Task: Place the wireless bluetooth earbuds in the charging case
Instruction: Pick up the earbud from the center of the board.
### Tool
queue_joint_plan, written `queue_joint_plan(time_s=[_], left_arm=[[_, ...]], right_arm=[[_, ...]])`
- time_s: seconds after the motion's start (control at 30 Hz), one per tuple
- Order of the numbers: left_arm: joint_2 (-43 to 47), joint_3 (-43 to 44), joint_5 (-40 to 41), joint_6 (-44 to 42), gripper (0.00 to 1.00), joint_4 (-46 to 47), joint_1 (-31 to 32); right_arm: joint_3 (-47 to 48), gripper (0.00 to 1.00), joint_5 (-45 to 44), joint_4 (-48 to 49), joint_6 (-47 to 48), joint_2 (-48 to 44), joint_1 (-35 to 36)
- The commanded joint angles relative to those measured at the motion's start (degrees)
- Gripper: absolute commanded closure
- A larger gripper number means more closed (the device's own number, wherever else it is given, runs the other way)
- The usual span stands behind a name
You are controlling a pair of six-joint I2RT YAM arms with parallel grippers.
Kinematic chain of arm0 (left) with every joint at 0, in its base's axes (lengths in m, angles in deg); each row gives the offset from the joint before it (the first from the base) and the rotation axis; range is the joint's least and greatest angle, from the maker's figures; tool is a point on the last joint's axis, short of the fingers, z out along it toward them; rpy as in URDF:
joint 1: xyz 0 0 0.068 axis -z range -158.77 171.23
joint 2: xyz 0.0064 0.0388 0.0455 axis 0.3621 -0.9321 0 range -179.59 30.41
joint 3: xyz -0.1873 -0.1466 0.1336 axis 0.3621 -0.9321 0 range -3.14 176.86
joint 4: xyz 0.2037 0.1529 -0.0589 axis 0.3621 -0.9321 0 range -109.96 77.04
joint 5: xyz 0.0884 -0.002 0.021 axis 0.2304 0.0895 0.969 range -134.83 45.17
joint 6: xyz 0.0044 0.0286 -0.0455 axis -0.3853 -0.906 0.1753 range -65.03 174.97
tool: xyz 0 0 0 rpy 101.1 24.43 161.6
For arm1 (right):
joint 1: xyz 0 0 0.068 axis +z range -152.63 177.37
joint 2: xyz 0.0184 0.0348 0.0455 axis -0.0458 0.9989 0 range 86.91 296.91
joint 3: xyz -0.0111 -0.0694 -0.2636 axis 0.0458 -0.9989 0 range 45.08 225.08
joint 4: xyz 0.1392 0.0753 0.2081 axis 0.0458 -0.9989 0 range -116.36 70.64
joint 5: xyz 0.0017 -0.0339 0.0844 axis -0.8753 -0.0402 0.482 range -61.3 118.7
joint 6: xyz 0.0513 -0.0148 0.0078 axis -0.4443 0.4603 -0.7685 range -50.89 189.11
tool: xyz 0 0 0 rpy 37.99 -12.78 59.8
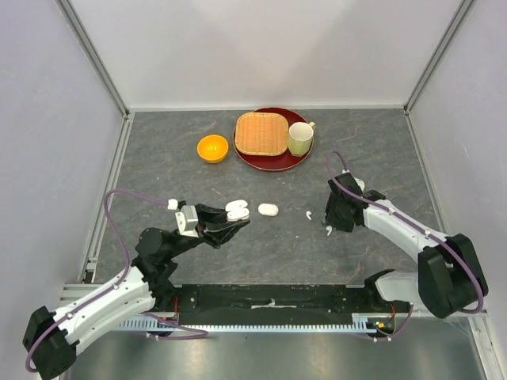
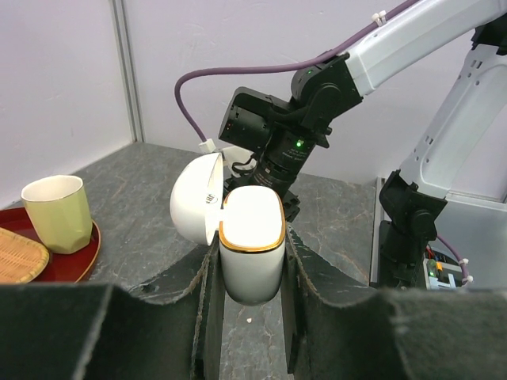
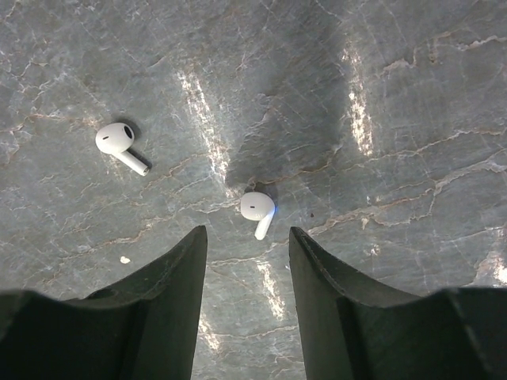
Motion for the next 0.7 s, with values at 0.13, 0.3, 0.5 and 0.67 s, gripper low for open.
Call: queue_joint_plan(time_s=[0.13,0.3,0.5,0.67], left_arm=[[-0.2,0.41,0.9,-1.72,0.98,0.89,0.01],[-0.2,0.41,0.99,-1.54,0.98,0.8,0.01],[-0.2,0.41,0.99,-1.45,0.98,0.8,0.09],[0.06,0.32,0.99,-1.36,0.98,0.63,0.01]], right_arm=[[-0.32,0.48,-2.64,2.92,1.75,1.85,-0.13],[-0.32,0.5,-2.73,3.71,2.45,2.55,0.04],[-0.23,0.52,-2.38,4.5,3.5,3.69,0.31],[-0.15,0.52,-2.99,4.68,3.68,4.83,0.92]])
